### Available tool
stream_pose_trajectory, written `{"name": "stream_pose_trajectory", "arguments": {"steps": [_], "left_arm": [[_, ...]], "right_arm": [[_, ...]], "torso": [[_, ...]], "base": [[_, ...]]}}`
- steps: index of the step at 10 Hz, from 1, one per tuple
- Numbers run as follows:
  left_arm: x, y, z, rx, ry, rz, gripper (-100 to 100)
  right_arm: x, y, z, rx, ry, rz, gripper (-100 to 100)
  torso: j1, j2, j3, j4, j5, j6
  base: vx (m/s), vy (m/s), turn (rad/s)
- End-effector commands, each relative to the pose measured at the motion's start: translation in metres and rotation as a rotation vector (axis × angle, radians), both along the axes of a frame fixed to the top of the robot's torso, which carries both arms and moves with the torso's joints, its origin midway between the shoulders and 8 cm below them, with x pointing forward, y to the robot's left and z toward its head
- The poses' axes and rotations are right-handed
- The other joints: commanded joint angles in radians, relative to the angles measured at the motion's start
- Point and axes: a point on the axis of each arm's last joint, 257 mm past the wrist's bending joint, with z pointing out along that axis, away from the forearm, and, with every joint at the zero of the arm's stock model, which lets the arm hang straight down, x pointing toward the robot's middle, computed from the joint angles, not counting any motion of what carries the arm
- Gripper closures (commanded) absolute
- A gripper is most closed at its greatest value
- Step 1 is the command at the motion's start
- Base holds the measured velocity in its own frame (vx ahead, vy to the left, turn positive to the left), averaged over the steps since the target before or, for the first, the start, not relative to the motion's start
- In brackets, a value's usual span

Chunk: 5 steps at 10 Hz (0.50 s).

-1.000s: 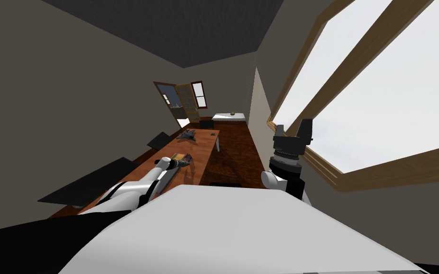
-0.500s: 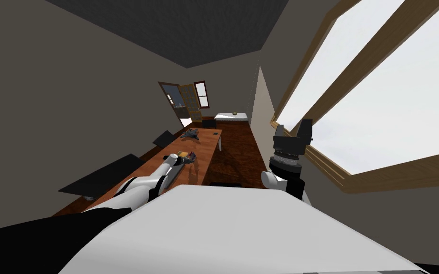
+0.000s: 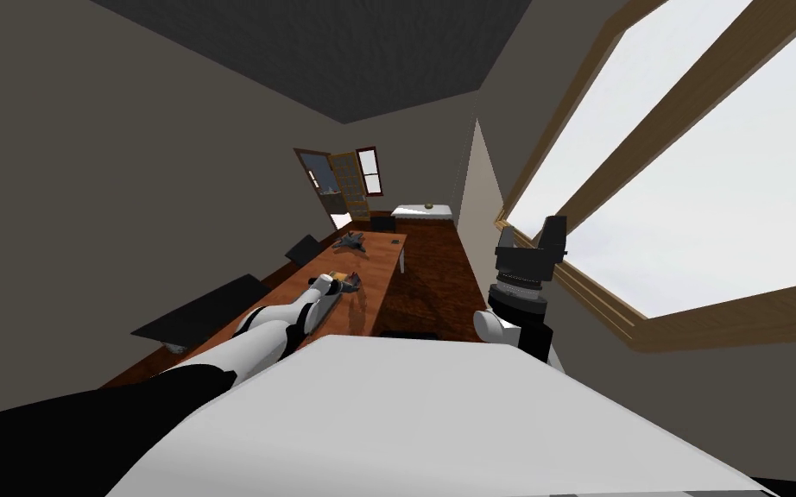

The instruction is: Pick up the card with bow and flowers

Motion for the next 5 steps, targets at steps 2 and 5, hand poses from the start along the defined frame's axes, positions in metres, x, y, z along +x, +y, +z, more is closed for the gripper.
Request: {"name": "stream_pose_trajectory", "arguments": {"steps": [2, 5], "left_arm": [[-0.014, -0.009, -0.015, 0.013, 0.043, -0.02, -100], [0.024, -0.037, 0.004, 0.017, -0.005, -0.036, -100]], "right_arm": [[0.0, 0.0, 0.0, 0.0, 0.0, 0.0, 0], [0.0, 0.0, 0.0, 0.0, 0.0, 0.0, 0]], "torso": [[0.0, 0.001, 0.0, 0.0, 0.0, -0.001], [0.0, 0.0, 0.0, 0.0, 0.0, 0.0]], "base": [[-0.029, 0.047, 0.015], [-0.028, 0.044, 0.051]]}}
